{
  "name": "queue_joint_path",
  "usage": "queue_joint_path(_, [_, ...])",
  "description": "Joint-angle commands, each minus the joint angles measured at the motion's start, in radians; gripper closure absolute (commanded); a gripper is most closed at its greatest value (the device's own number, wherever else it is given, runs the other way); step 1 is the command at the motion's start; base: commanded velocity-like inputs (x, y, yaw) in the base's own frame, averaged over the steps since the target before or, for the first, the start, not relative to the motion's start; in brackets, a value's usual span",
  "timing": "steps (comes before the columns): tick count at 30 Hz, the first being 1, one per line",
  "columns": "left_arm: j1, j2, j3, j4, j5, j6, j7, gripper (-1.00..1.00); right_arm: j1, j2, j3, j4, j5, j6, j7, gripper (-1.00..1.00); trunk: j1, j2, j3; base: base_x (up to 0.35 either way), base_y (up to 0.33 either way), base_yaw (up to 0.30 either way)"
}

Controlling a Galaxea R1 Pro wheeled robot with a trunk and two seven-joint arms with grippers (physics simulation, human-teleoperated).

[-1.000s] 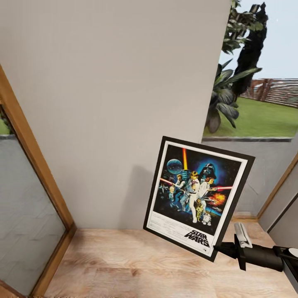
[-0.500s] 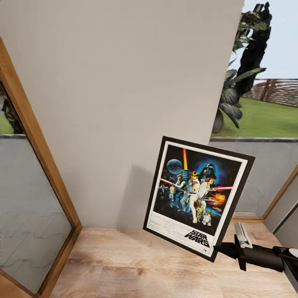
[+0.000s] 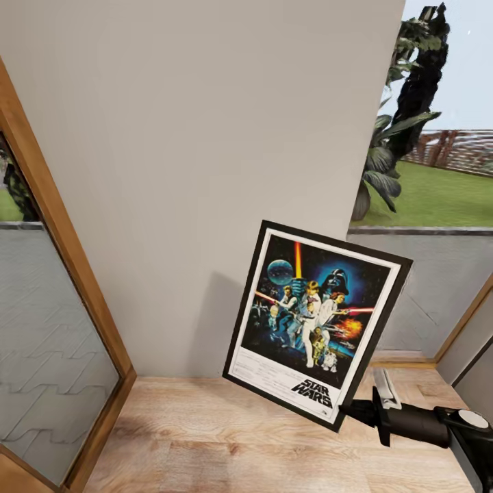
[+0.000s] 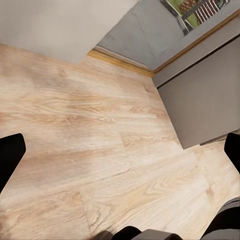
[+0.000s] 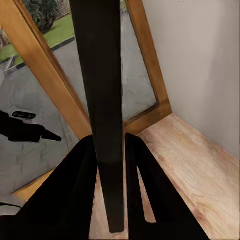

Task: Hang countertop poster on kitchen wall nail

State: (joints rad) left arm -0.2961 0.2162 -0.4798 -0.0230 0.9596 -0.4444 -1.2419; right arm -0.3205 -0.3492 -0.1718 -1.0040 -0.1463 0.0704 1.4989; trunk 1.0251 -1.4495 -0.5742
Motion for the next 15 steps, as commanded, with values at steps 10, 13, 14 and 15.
queue_joint_path(10, [0.000,0.001,-0.009,-0.001,0.006,-0.007,-0.004,-1.00,-0.007,0.091,0.136,-0.265,0.031,0.196,-0.133,1.00,0.000,-0.001,-0.001,0.000,0.000,0.000])
queue_joint_path(13, [0.000,0.001,-0.010,-0.002,0.005,-0.008,-0.004,-1.00,-0.066,0.115,0.165,-0.352,0.034,0.319,-0.164,1.00,0.000,-0.001,-0.001,0.000,0.000,0.000])
queue_joint_path(14, [0.000,0.001,-0.010,-0.002,0.005,-0.008,-0.004,-1.00,-0.078,0.117,0.172,-0.357,0.035,0.338,-0.165,1.00,0.000,-0.001,-0.001,0.000,0.000,0.000])
queue_joint_path(15, [0.000,0.002,-0.010,-0.002,0.005,-0.008,-0.004,-1.00,-0.091,0.119,0.180,-0.361,0.035,0.355,-0.167,1.00,0.000,-0.001,-0.001,0.000,0.000,0.000])
